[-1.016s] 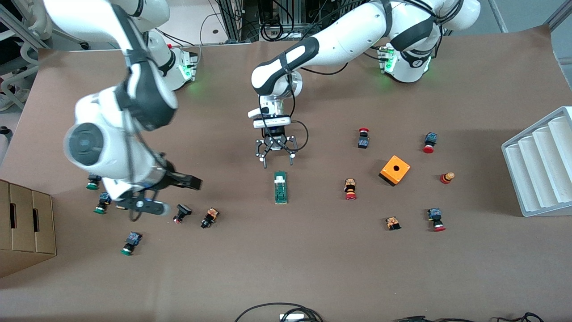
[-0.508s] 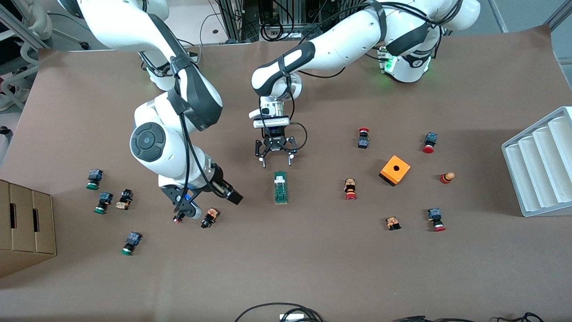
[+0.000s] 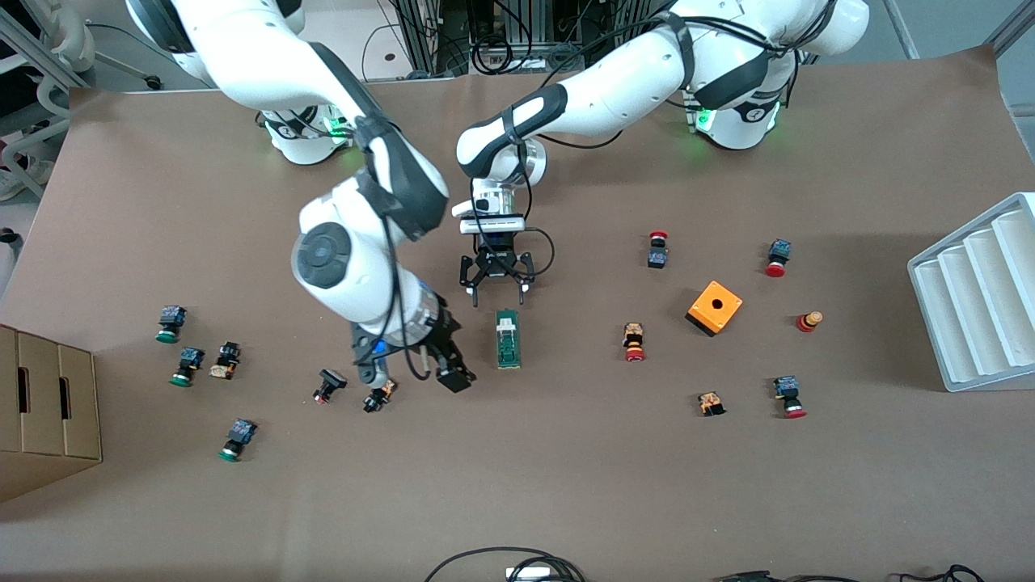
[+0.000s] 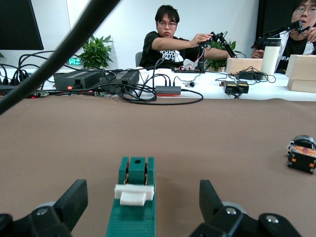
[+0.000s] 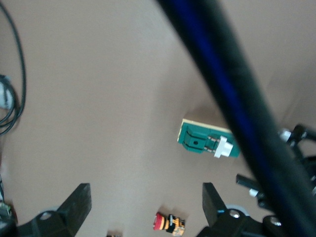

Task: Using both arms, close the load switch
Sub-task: 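Grip the switch base with the right gripper while the left gripper hovers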

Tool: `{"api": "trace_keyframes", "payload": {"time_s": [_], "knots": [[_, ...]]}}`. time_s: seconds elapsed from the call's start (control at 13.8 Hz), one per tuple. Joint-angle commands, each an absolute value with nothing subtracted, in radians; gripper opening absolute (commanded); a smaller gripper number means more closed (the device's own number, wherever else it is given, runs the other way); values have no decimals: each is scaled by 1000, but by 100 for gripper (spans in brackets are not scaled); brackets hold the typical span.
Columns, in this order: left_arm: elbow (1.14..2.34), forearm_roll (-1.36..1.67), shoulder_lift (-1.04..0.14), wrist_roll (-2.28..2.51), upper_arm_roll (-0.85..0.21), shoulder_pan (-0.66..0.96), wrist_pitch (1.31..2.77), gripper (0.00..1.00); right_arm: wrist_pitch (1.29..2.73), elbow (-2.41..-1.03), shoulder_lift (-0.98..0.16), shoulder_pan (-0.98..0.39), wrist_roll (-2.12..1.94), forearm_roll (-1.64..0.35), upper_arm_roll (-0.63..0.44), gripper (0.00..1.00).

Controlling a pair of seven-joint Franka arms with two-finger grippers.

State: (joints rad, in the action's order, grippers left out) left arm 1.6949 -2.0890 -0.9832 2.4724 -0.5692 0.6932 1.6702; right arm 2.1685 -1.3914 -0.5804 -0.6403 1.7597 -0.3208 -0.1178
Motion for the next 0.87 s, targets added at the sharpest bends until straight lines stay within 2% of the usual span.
{"api": "trace_keyframes", "payload": {"time_s": [0.0,0.15,0.8], "knots": [[1671,-2117,-1015,2494,-571,700,1644,100,2172,-1361,-612,-687,1836,-342,-141,100],[1669,-2118,-1025,2494,-571,693,1644,100,2161,-1365,-612,-718,1885,-339,-178,100],[1623,-2120,-1057,2511,-569,690,1646,100,2143,-1442,-609,-767,1908,-261,-181,100]]}}
